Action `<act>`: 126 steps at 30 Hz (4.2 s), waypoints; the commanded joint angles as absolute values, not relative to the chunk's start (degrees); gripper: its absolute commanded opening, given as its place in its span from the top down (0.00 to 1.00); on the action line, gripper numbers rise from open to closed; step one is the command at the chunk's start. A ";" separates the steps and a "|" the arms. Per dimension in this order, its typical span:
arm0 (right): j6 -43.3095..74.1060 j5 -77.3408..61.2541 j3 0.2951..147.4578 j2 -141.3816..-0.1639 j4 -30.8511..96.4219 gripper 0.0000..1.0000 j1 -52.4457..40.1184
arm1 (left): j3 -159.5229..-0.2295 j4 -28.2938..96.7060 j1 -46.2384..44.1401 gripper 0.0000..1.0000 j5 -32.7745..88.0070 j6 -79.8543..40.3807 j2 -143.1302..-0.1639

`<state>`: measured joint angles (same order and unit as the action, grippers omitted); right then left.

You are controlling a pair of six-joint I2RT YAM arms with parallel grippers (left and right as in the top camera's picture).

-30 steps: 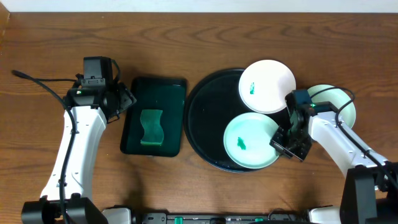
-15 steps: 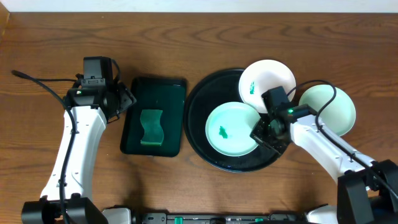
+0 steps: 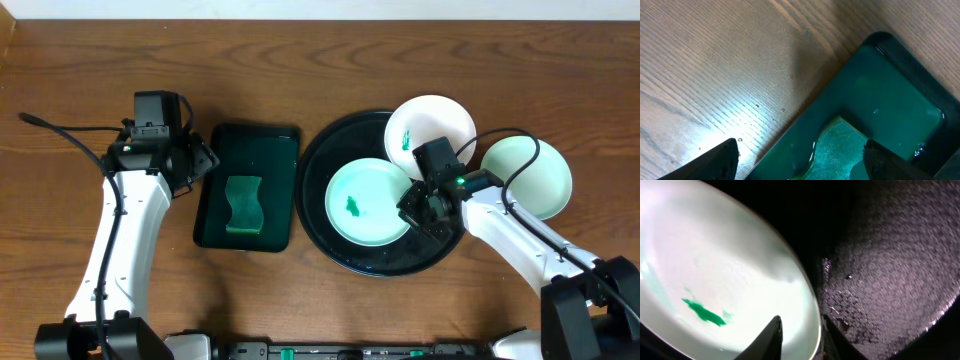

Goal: Clean dirty plates on tray and stack at the side

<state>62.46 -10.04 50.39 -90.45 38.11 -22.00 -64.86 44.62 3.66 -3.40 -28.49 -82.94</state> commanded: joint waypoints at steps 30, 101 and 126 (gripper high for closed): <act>5.45 -1.52 61.08 -93.01 41.85 0.66 -21.43 | -65.69 44.73 3.84 0.20 -4.10 -28.56 -83.05; 8.78 1.85 44.77 -93.01 14.13 0.99 -21.37 | -65.69 44.73 3.84 0.20 -4.10 -28.56 -83.05; 18.41 -4.14 45.32 -93.01 16.23 0.98 -19.70 | -65.69 44.73 3.84 0.20 -4.10 -28.56 -83.05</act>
<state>14.83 -2.09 45.23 -93.01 15.88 -20.60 -64.86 44.62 3.66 -3.40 -28.49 -82.94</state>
